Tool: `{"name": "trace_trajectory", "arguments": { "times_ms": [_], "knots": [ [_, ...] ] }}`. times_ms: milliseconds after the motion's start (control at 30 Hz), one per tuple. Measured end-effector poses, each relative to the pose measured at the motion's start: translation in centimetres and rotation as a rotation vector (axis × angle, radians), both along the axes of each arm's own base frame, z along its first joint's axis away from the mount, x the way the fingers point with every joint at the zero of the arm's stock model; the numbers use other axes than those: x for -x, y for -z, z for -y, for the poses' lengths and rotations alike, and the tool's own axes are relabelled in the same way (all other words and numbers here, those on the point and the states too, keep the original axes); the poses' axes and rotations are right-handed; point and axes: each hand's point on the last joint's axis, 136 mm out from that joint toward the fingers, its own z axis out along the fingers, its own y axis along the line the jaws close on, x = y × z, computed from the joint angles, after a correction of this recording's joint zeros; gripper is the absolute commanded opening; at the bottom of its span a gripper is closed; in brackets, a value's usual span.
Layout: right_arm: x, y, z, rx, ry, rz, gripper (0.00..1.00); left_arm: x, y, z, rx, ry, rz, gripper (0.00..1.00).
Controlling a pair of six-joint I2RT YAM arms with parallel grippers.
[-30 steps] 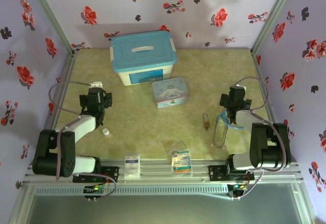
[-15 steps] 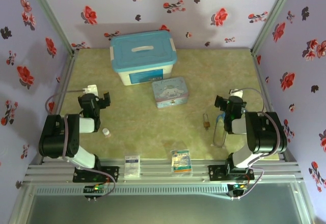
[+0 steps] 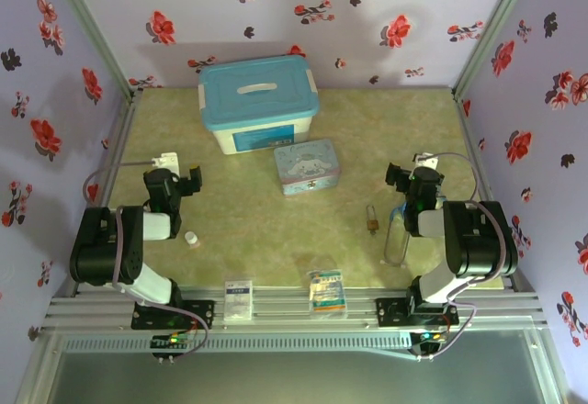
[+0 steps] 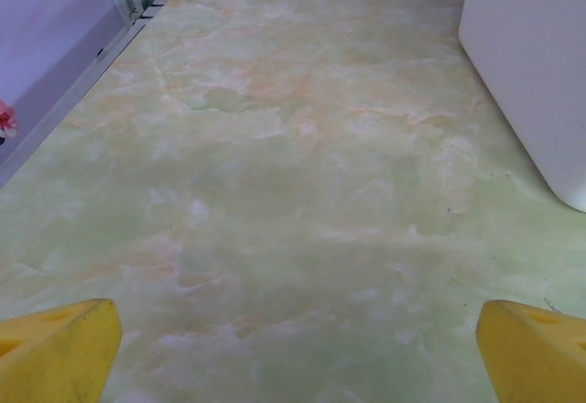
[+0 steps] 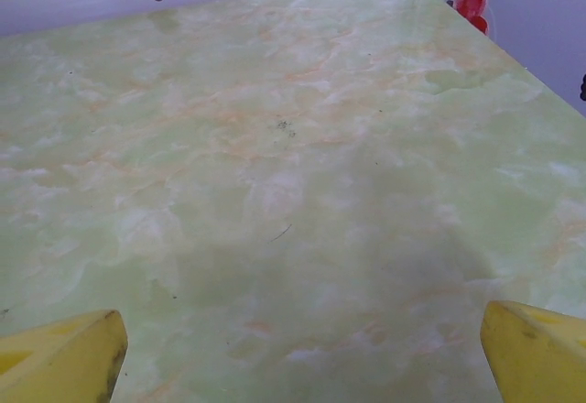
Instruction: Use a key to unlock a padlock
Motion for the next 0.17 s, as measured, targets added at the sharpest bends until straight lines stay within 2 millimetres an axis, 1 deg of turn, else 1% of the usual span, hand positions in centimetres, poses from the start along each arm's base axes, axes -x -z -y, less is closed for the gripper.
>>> {"name": "trace_trajectory", "arguments": {
  "times_ms": [167],
  "knots": [
    [-0.33, -0.31, -0.14, -0.004, -0.008, 0.006, 0.99, 0.00, 0.00, 0.00, 0.000, 0.000, 0.000, 1.00]
  ]
}}
